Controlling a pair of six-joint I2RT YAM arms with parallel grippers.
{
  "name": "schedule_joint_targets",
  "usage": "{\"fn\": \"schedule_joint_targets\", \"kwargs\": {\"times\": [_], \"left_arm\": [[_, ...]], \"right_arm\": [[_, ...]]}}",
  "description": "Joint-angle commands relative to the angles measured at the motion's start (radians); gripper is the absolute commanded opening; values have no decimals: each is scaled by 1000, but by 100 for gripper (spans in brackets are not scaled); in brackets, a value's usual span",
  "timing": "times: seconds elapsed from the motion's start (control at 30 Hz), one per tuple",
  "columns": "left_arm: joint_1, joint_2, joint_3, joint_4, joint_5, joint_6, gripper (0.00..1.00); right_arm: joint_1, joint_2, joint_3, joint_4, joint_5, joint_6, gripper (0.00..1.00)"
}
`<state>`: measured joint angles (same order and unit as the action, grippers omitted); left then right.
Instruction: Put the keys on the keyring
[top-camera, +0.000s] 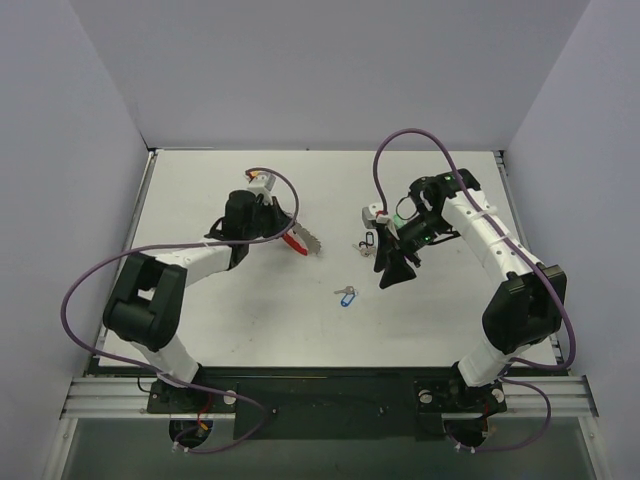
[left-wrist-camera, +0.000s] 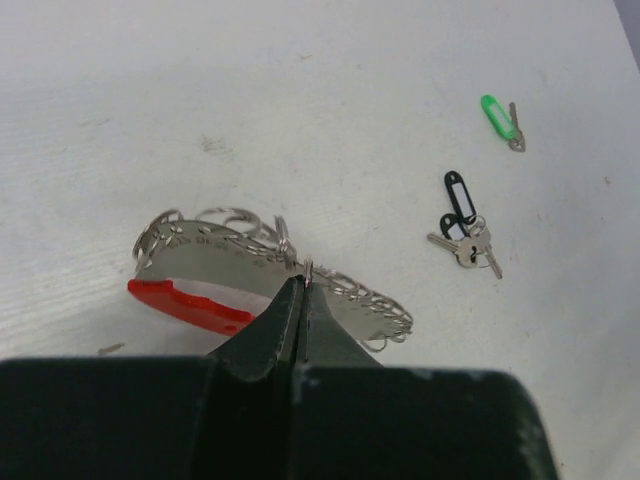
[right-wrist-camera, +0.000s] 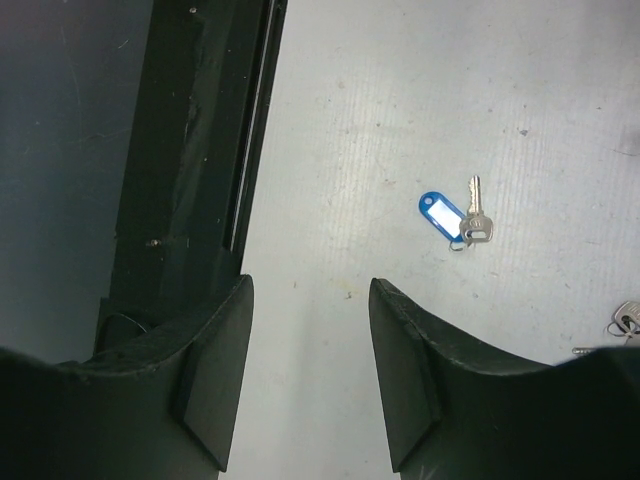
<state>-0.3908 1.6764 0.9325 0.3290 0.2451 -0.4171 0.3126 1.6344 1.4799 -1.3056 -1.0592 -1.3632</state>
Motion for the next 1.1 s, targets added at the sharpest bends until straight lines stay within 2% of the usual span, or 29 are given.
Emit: {"fn": "schedule_joint_targets", "kwargs": {"times": [0.0,0.33,0.63,0.9,1.07], "left_arm": [[32,-24,-105,88,-9,-98,0],[33,-208,-304,81,-89,-117,0],[59,-264,-232,4,-109,-66,0],[101,-244,-130,-21,-75,-42,0],[115,-222,-184,22,-64,-61,0]], "right_arm": [[-12,-16,-10,-264,-31,-27,45],[-12,-16,-12,-264,-35,-28,45],[-12,-18,-15,-264,-35,-28,46],[-12,-19,-15,-265,-31,-28,46],[-12,-18,-15,-264,-30,-28,46]]}}
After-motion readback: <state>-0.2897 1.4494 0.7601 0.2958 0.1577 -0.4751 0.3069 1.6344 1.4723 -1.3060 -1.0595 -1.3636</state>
